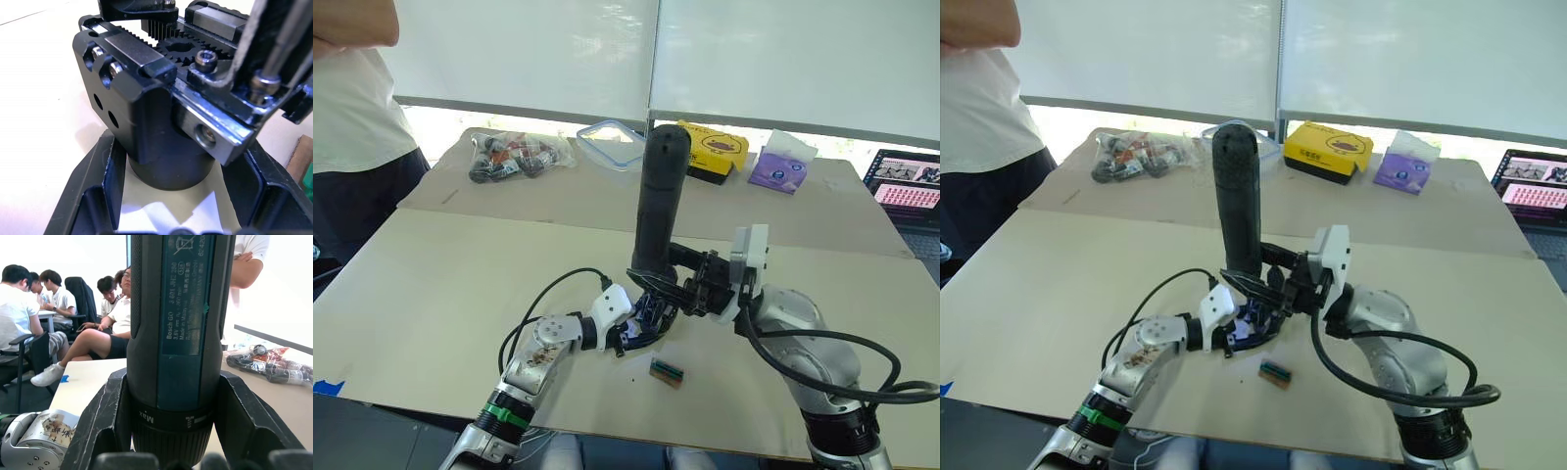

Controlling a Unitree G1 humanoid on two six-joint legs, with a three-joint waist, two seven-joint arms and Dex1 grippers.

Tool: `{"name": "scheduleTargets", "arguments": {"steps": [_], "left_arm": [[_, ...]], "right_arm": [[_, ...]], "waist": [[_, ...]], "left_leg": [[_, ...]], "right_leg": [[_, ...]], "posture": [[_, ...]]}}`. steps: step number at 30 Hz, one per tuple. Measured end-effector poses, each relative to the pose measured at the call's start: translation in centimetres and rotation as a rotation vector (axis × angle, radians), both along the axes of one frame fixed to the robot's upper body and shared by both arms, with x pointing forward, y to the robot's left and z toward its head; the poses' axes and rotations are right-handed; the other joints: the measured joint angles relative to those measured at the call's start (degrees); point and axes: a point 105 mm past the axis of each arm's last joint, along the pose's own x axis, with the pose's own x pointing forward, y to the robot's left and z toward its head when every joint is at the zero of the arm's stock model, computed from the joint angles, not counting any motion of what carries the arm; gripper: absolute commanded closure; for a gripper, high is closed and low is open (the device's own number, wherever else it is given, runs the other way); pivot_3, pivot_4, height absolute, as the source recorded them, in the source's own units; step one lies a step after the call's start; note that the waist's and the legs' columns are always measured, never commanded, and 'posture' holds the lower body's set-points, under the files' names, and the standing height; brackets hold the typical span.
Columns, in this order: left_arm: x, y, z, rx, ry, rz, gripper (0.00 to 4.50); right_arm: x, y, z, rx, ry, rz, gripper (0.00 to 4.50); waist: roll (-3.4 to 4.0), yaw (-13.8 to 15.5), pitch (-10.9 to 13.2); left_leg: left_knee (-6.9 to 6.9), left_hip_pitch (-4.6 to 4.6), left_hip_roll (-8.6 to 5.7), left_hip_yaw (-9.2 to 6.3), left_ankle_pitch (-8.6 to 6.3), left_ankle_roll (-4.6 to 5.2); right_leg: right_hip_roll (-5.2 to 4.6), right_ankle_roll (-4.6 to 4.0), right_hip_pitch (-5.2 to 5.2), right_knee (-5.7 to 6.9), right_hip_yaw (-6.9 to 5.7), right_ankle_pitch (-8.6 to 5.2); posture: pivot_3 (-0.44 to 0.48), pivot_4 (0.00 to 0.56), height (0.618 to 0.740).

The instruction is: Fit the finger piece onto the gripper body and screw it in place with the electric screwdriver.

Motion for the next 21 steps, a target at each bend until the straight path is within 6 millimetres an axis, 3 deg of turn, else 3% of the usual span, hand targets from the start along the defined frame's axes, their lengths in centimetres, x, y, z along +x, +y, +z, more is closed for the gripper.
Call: {"name": "scheduleTargets", "arguments": {"steps": [21], "left_arm": [[0.18,-0.19,-0.10,-0.004,-0.003,-0.003,2.21]], "right_arm": [[0.12,-0.68,0.50,-0.030,-0.013,0.021,2.58]], "waist": [[-0.01,0.14,-0.03]], "left_leg": [[0.06,0.02,0.00,-0.02,-0.07,-0.11]], "right_leg": [[-0.03,-0.01,0.00,-0.06,-0.03,0.01]], "posture": [[0.000,0.150,0.740]]}}
